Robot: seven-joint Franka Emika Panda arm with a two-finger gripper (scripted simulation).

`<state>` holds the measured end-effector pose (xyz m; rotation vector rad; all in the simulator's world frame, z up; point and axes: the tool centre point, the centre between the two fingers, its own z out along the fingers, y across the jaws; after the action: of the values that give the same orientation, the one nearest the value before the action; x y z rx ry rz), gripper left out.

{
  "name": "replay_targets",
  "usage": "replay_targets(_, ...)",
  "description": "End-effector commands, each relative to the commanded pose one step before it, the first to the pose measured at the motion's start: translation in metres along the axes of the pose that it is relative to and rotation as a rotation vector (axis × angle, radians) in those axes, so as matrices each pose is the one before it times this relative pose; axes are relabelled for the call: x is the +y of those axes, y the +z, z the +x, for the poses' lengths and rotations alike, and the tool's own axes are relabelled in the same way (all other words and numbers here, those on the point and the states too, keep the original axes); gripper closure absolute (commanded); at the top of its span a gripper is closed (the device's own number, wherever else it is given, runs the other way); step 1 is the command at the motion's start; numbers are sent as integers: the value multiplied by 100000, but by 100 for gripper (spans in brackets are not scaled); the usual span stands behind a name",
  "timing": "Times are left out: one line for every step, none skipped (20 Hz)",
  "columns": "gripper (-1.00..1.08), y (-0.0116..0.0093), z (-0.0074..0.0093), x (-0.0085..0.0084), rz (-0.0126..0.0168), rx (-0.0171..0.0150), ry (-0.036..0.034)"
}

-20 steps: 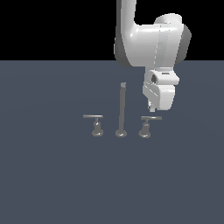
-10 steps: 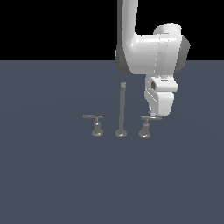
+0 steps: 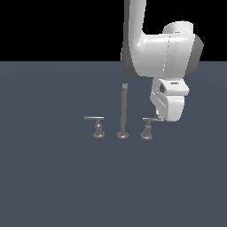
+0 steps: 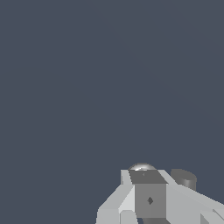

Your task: Turn on the faucet by rotating a designated handle.

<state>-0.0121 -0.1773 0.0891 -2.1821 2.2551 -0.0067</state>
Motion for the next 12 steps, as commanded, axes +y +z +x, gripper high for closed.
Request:
replay_targets(108, 15, 650, 931, -588, -47, 637)
replay_targets(108, -29, -614, -815, 780, 84, -821)
replay_targets(108, 7, -10, 345, -64, -7, 74)
replay_targets(108, -29, -51, 340, 0, 0, 0)
replay_targets(108, 21, 7, 351, -90, -10, 104)
replay_targets(108, 6, -11, 350, -64, -7, 74)
replay_targets(108, -29, -51, 346, 0, 0, 0)
replay_targets(108, 20, 6, 356, -90, -10, 104)
replay_targets(108, 5, -11, 355, -64, -7, 74)
replay_targets(108, -5, -23, 355, -45, -5, 52)
replay_targets(108, -5, -23, 357, -45, -5, 52)
replay_targets(108, 5, -12, 360, -64, -6, 74)
